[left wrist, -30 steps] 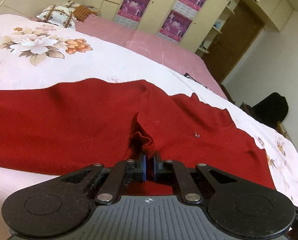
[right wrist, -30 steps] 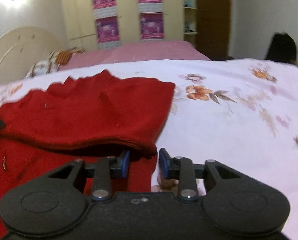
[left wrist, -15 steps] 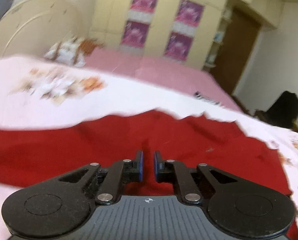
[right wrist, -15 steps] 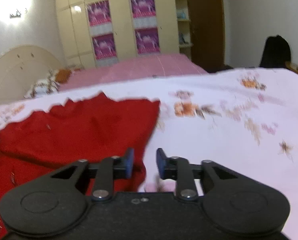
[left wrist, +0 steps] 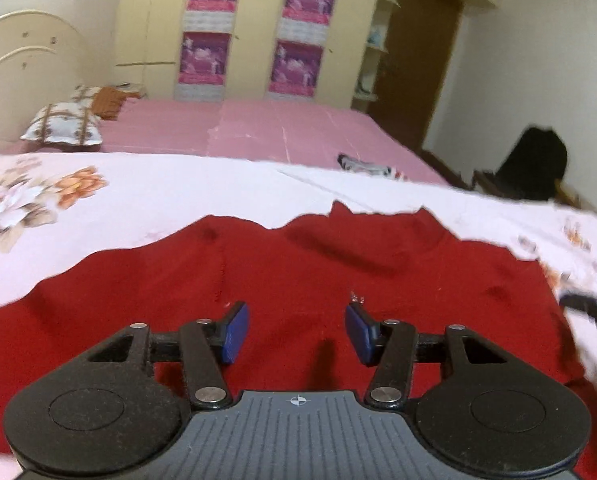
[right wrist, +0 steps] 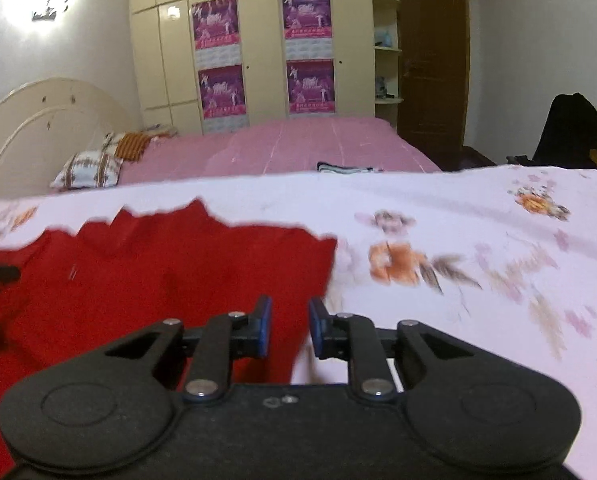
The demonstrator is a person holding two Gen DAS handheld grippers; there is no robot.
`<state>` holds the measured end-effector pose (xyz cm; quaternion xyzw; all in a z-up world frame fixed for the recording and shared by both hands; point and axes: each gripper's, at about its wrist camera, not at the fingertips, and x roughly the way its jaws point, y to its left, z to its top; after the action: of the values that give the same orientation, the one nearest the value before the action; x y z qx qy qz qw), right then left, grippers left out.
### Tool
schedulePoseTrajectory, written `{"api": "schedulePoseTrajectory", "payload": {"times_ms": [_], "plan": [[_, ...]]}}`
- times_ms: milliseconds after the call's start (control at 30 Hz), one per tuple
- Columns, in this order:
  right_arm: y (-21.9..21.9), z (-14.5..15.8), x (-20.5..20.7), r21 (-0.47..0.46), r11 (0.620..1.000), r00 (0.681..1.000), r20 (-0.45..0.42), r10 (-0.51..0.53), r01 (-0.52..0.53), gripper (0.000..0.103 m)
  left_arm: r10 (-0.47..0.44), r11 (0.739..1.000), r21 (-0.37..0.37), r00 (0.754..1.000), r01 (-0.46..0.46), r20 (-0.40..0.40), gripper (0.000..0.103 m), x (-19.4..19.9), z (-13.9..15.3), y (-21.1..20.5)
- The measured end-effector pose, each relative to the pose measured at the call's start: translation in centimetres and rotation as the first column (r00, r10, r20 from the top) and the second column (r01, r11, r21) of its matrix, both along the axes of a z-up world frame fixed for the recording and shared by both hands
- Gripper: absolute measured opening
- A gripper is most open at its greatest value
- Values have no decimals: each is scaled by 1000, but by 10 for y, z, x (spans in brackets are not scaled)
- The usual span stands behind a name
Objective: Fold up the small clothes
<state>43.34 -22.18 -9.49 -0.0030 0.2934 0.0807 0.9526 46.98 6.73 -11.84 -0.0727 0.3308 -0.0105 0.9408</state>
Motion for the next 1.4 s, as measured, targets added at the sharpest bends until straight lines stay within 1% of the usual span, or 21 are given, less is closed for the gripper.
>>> {"api": "schedulePoseTrajectory", "payload": {"times_ms": [133,167,233,267,333,433,500,600,667,800,867,933,1000,1067,1100,1167,1200,1267,1300,1367,1400], "plan": [[17,-14,30,-60,995,997,-16,80,-81,18,-7,996,86,1000,8,-15,52,3,-20,-2],[17,-23,38,-102,993,997,-51,59,-64,18,-6,996,86,1000,7,-2,52,-1,-22,2],[0,-23,44,-11,1000,998,-62,21,-22,19,-15,995,103,1000,14,10,52,-8,-22,4],[2,-20,45,-17,1000,997,-74,8,-9,19,-15,993,117,1000,14,9,52,-9,-21,3],[17,-17,42,-116,993,999,-44,13,-18,21,8,996,93,1000,-8,5,52,-9,-17,3],[16,-9,37,-124,992,1000,23,-1,4,24,9,992,125,1000,-10,9,53,-8,-15,3],[10,-17,48,-149,989,999,-30,-16,11,22,-1,994,106,1000,1,1,53,-7,-20,7],[-17,-23,64,-68,995,993,-90,-80,74,28,11,992,124,1000,-11,5,53,-11,-12,3],[-15,-12,57,-73,993,994,-61,-95,91,24,12,990,137,999,-18,44,53,-17,-6,-2],[14,0,24,-37,999,999,9,32,-32,25,29,992,121,1000,-28,-5,53,-19,-19,-2],[40,-8,13,-87,987,990,6,137,-136,25,24,989,143,1000,-26,17,55,-22,-24,-5],[57,-28,20,-186,971,987,-81,139,-152,28,27,990,138,1000,-28,8,55,-23,-20,-4],[62,-24,14,-217,969,992,-54,112,-122,26,43,988,144,998,-48,36,57,-37,-9,-2],[61,-10,-9,-179,974,988,42,148,-139,28,52,988,142,996,-62,74,72,-60,-2,5],[64,-11,-17,-214,966,985,60,162,-146,31,86,987,129,994,-94,72,73,-75,-1,14],[70,-36,-16,-308,936,985,-61,159,-170,31,130,987,89,989,-136,69,73,-101,1,36],[70,-34,-19,-316,933,985,-50,166,-173,28,173,981,74,982,-178,76,72,-120,3,52],[63,-21,-20,-235,960,988,-39,150,-154,30,273,961,11,958,-275,91,72,-153,6,87],[57,-13,-24,-178,974,990,-7,140,-139,33,368,929,-71,925,-362,93,72,-175,6,115],[54,-5,-27,-143,983,993,4,114,-112,33,528,834,-228,847,-503,60,72,-208,1,163],[57,-4,-29,-142,984,994,-8,110,-110,33,613,754,-319,789,-574,30,72,-227,-5,190]]}}
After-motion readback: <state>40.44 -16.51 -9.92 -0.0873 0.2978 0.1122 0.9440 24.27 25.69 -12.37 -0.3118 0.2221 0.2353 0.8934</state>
